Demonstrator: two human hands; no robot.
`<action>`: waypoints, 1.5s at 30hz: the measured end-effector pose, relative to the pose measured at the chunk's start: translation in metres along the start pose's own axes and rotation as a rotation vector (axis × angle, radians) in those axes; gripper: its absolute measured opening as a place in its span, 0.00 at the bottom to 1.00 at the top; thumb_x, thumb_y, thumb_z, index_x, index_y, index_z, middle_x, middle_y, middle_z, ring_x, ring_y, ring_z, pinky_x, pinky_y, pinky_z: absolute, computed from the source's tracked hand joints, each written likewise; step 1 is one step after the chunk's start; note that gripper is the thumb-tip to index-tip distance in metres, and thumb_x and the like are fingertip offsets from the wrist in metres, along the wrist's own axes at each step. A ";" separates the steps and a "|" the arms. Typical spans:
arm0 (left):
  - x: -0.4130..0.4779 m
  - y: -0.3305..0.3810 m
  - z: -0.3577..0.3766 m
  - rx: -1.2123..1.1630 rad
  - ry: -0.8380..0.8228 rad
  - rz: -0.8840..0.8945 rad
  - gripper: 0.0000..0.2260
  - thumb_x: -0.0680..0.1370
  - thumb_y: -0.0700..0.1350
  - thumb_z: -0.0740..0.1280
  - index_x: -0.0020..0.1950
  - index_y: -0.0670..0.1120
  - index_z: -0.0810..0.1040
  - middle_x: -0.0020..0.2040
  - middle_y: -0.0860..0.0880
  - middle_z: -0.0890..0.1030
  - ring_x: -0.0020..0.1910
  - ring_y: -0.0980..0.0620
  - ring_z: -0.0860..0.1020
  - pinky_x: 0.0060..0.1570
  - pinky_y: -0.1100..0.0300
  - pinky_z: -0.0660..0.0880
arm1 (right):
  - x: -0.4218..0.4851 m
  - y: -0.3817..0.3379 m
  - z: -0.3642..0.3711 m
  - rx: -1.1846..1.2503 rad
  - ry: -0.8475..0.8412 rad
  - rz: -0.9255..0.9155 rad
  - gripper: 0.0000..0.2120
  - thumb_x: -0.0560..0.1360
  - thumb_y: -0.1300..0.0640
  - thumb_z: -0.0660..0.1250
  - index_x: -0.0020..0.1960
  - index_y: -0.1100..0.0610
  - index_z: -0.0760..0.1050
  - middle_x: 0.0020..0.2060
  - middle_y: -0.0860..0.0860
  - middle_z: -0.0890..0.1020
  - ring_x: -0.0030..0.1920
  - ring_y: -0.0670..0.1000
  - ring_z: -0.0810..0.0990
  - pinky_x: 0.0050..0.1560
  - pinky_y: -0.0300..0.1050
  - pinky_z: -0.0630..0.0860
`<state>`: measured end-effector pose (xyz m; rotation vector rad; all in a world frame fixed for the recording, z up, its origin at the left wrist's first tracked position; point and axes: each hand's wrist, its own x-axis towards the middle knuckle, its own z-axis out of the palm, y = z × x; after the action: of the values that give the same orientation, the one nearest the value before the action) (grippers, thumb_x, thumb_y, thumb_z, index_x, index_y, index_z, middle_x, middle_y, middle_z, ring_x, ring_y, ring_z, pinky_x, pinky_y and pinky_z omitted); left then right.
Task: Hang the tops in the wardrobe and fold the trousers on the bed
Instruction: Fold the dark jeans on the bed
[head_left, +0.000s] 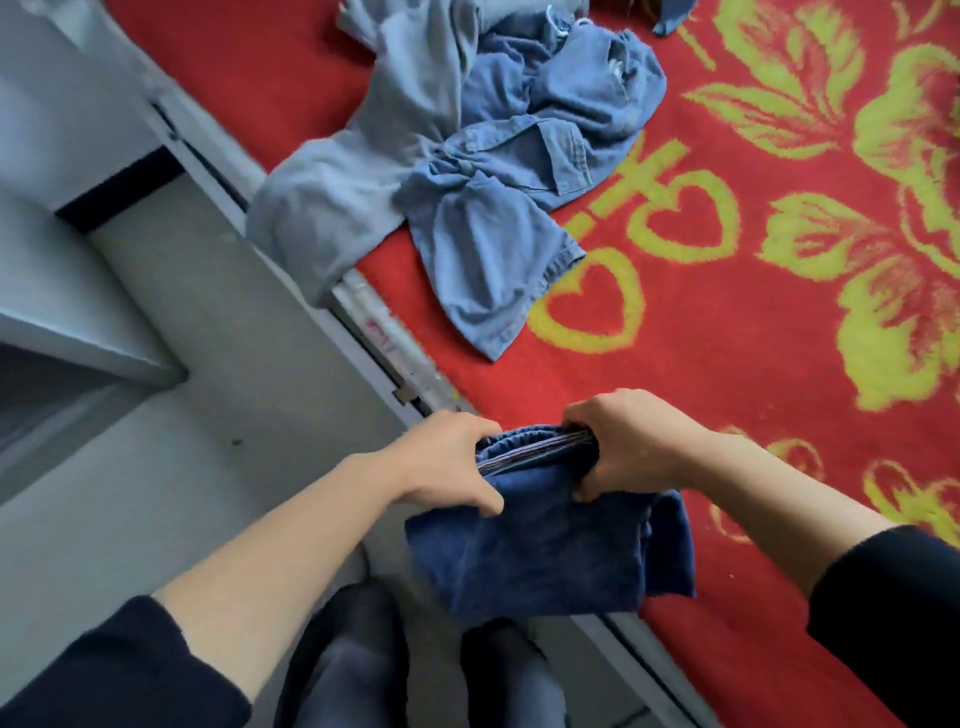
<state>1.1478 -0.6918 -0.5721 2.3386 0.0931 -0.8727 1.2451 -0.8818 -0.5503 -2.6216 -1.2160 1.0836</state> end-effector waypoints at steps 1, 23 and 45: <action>-0.015 -0.015 -0.002 -0.014 0.017 -0.022 0.16 0.59 0.50 0.73 0.37 0.45 0.70 0.32 0.51 0.73 0.32 0.53 0.68 0.32 0.52 0.68 | 0.007 -0.018 0.000 -0.016 -0.006 -0.028 0.20 0.58 0.42 0.76 0.40 0.49 0.69 0.33 0.45 0.74 0.40 0.54 0.75 0.38 0.45 0.70; -0.418 -0.504 0.045 -0.347 0.526 -0.567 0.15 0.62 0.50 0.68 0.48 0.53 0.76 0.42 0.56 0.77 0.50 0.53 0.68 0.47 0.55 0.72 | 0.242 -0.608 0.162 -0.361 -0.216 -0.555 0.14 0.67 0.49 0.67 0.47 0.51 0.65 0.42 0.47 0.75 0.38 0.54 0.71 0.38 0.45 0.67; -0.430 -0.893 -0.094 0.027 0.736 -0.744 0.12 0.66 0.54 0.67 0.48 0.55 0.74 0.42 0.59 0.72 0.56 0.53 0.65 0.53 0.52 0.55 | 0.572 -0.874 0.178 -0.480 0.129 -0.707 0.18 0.67 0.47 0.67 0.53 0.51 0.67 0.49 0.48 0.77 0.48 0.53 0.76 0.40 0.44 0.66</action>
<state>0.6235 0.1380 -0.7357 2.5455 1.3145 -0.2547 0.8210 0.0728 -0.7304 -2.1253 -2.3298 0.5263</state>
